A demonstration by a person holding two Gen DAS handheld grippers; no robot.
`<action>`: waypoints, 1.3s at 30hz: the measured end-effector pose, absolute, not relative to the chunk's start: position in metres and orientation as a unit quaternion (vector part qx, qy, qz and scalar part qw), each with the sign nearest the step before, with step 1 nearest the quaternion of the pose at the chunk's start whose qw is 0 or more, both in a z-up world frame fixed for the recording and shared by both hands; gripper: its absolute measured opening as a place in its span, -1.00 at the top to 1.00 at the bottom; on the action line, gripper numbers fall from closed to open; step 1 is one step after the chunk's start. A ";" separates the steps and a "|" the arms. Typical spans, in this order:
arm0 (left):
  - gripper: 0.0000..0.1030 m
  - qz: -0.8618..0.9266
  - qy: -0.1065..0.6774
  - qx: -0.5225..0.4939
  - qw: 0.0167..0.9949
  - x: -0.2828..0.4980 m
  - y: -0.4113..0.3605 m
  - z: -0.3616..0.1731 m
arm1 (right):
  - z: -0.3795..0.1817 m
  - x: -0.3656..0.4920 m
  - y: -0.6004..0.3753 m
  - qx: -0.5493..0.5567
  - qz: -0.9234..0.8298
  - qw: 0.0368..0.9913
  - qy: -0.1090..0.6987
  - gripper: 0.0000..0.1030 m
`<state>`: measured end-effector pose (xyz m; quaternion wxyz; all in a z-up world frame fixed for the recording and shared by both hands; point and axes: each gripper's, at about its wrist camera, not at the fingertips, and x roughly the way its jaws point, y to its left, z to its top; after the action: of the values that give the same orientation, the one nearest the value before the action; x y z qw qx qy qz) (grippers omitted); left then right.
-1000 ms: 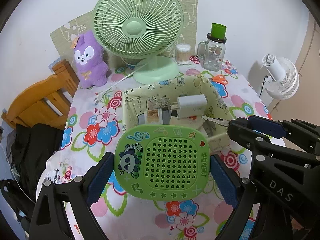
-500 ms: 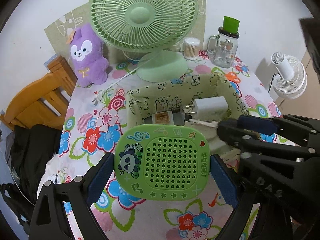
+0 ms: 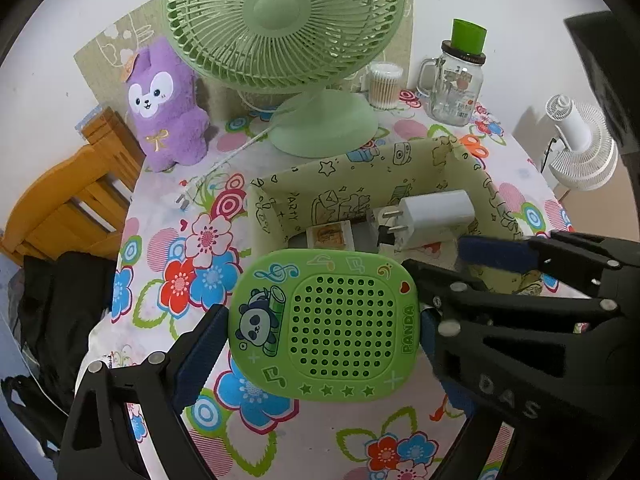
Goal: Organize rigid objects
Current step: 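Lift and carry the card case and car key over the box with both tools, then lower the card case into the box and open the left tool while the right tool releases the key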
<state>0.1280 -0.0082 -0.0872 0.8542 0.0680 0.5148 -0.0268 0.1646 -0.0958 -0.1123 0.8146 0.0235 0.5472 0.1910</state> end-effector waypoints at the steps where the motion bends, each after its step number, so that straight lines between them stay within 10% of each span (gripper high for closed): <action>1: -0.85 -0.028 0.515 0.066 0.854 0.129 -0.008 -0.087 | -0.112 0.164 -0.097 0.023 0.189 0.816 0.546 -0.13; 39: -0.85 -0.080 0.552 0.090 0.825 0.171 -0.038 -0.129 | -0.118 0.163 -0.151 0.043 0.106 0.826 0.552 -0.19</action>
<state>0.1710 -0.0380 -0.1289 0.8250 0.0898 0.5522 -0.0804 0.1633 -0.1509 -0.1185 0.8260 0.0434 0.5519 0.1059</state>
